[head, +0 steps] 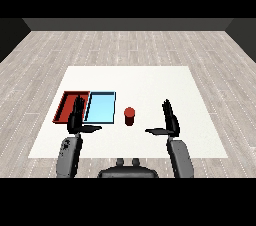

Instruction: Pick the red can and put it in the red box

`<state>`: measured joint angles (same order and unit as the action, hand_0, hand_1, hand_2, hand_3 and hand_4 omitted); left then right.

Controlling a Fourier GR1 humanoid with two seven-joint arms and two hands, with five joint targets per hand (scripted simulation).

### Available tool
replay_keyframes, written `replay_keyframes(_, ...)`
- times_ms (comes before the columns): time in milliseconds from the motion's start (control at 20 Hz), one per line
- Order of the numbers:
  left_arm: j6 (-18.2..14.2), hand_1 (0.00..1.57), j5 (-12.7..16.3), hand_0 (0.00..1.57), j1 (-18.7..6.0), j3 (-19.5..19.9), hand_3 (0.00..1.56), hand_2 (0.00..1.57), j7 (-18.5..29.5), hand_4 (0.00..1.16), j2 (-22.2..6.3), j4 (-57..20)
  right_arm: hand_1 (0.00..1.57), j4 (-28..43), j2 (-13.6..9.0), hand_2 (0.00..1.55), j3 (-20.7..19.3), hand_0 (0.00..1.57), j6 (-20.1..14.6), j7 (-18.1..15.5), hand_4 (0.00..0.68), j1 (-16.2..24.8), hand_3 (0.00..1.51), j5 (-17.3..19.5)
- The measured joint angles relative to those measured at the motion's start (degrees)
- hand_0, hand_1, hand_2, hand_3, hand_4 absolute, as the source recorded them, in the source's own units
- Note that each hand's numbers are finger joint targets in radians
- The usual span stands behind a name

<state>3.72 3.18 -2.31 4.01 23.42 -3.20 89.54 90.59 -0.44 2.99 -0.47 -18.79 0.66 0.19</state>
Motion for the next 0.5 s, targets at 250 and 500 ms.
replay_keyframes(250, 0.50, 0.00, 0.86, 0.00, 0.87, -0.23, 0.00, 0.00, 0.38, 0.00, 0.46, 0.56, 0.00, -2.77, -0.11, 0.00, -0.19, 0.00, -0.19, 1.21, 0.000, -3.43, 0.00, -0.59)
replay_keyframes(500, -0.15, 0.00, 0.72, 0.00, 1.61, -1.05, 0.00, 0.00, -0.28, 0.00, 1.15, 2.51, 0.00, -3.54, 0.18, 0.00, 2.22, 0.00, -1.54, 2.07, 0.000, -3.77, 0.00, -2.54)
